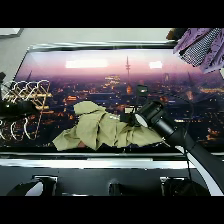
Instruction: Fold the clothes and pants, and hang the long-sleeved shirts on hangers.
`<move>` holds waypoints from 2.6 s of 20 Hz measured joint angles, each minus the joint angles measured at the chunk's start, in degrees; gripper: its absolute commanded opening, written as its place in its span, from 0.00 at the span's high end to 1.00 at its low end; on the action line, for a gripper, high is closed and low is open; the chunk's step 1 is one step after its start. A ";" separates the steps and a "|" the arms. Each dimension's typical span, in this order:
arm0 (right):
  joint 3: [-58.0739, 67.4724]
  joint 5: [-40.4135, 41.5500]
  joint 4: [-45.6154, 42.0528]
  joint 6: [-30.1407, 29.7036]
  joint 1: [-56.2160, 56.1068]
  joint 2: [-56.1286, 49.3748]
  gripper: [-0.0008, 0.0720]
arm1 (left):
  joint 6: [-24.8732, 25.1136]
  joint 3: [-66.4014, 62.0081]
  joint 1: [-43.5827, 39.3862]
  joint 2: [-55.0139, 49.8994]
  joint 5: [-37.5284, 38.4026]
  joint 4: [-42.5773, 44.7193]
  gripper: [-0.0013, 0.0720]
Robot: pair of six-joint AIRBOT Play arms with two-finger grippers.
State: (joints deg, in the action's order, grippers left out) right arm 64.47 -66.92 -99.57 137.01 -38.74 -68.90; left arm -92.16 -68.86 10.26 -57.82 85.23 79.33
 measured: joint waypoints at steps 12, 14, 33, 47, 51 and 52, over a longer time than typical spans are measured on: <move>-0.04 -1.79 -0.11 -2.56 0.00 0.17 0.94 | 13.55 16.00 20.37 0.31 -10.27 0.09 0.15; -0.07 -1.88 -0.17 -2.58 0.00 0.17 0.94 | 16.55 18.91 22.01 -0.50 -13.49 -0.33 0.17; -0.07 -2.10 -0.42 -2.73 0.00 0.17 0.94 | 26.75 26.08 16.79 -15.23 -31.69 0.48 0.76; -0.07 -3.02 -0.42 -2.54 0.00 0.17 0.94 | 26.62 16.39 15.72 -13.68 -27.76 -5.33 0.94; -0.07 -3.26 -0.33 -2.58 0.00 0.17 0.94 | 26.45 8.63 12.66 -10.84 -25.07 -6.10 0.94; -0.07 -3.48 -0.24 -2.58 0.00 0.17 0.94 | 26.40 6.80 11.67 -9.88 -24.44 -6.38 0.94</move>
State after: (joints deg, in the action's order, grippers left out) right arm 64.40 -70.39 -99.81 134.43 -38.74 -68.73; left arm -65.76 -62.06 21.93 -67.70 60.80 72.95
